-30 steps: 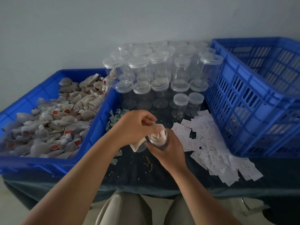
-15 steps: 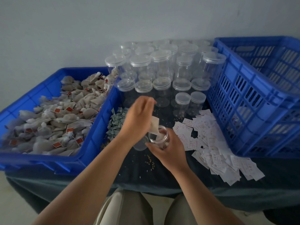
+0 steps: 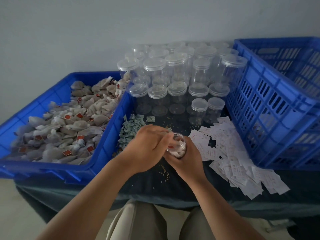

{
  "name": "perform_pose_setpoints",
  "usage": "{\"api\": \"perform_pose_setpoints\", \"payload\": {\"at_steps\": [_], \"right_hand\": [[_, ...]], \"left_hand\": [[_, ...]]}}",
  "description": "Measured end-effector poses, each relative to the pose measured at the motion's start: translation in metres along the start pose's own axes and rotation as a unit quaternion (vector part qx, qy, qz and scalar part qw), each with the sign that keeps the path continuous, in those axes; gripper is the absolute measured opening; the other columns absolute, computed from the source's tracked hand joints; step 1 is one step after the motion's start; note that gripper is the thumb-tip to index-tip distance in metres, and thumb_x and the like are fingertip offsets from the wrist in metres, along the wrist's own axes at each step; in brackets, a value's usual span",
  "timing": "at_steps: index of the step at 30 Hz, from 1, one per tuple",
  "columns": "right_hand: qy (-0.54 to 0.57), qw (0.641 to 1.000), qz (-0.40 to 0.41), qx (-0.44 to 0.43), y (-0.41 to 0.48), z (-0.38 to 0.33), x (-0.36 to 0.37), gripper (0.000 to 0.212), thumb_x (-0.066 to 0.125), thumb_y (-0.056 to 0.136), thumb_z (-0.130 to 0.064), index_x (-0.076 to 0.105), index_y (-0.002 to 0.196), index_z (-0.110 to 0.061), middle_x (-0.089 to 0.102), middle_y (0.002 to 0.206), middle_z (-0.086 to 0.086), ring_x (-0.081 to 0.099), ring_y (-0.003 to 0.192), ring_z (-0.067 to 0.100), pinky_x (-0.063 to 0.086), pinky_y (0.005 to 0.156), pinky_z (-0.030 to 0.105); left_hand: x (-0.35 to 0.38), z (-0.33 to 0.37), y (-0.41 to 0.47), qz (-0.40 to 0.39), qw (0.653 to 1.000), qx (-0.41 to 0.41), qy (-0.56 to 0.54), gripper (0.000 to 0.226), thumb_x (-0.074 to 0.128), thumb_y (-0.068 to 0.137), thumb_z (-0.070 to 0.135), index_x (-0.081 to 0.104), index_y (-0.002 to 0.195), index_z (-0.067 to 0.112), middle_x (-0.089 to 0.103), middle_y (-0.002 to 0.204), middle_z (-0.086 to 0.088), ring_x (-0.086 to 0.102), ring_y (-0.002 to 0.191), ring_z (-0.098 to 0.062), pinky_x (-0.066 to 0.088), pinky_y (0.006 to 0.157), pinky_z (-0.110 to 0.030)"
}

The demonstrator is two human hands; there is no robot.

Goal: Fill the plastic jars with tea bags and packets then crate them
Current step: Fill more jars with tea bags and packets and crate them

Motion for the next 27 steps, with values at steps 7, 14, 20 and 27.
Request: {"api": "perform_pose_setpoints", "payload": {"at_steps": [7, 14, 20, 27], "right_hand": [[-0.017, 1.000, 0.013, -0.001, 0.001, 0.003, -0.001, 0.046, 0.086, 0.073, -0.062, 0.060, 0.106, -0.046, 0.071, 0.103, -0.023, 0.070, 0.093, 0.002, 0.060, 0.075, 0.031], [-0.025, 1.000, 0.011, -0.009, -0.001, 0.000, 0.001, 0.048, 0.082, 0.071, -0.068, 0.059, 0.108, -0.049, 0.069, 0.107, -0.027, 0.069, 0.096, -0.001, 0.057, 0.075, 0.023], [-0.011, 1.000, 0.009, 0.001, 0.000, 0.002, 0.001, 0.050, 0.083, 0.070, -0.067, 0.062, 0.109, -0.045, 0.071, 0.106, -0.026, 0.070, 0.096, 0.000, 0.061, 0.079, 0.031], [-0.010, 1.000, 0.007, 0.005, -0.001, 0.002, 0.002, 0.049, 0.085, 0.070, -0.064, 0.060, 0.110, -0.049, 0.071, 0.106, -0.025, 0.071, 0.097, 0.001, 0.058, 0.078, 0.027]], "left_hand": [[-0.110, -0.103, 0.006, 0.073, 0.965, -0.253, 0.018, 0.023, 0.052, 0.108, 0.029, 0.066, 0.104, 0.047, 0.075, 0.113, 0.012, 0.074, 0.095, -0.019, 0.061, 0.085, -0.041], [-0.084, -0.202, -0.012, -0.134, 0.907, -0.372, 0.147, 0.025, 0.065, 0.098, 0.016, 0.068, 0.122, 0.021, 0.069, 0.107, -0.001, 0.065, 0.088, -0.019, 0.051, 0.073, -0.032], [-0.093, -0.211, -0.004, 0.019, 0.928, -0.350, 0.124, 0.033, 0.050, 0.108, 0.026, 0.060, 0.080, 0.012, 0.066, 0.084, -0.012, 0.063, 0.074, -0.027, 0.049, 0.063, -0.038], [-0.107, -0.198, -0.016, 0.238, 0.864, -0.402, -0.188, 0.023, 0.043, 0.104, 0.025, 0.060, 0.111, 0.011, 0.065, 0.087, -0.006, 0.062, 0.074, -0.025, 0.052, 0.069, -0.041]]}}
Point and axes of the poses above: each hand's wrist, its own y-axis towards the middle knuckle, its own x-axis out of the palm, z = x × y, the point moved 3 cm from there along y, towards the middle knuckle
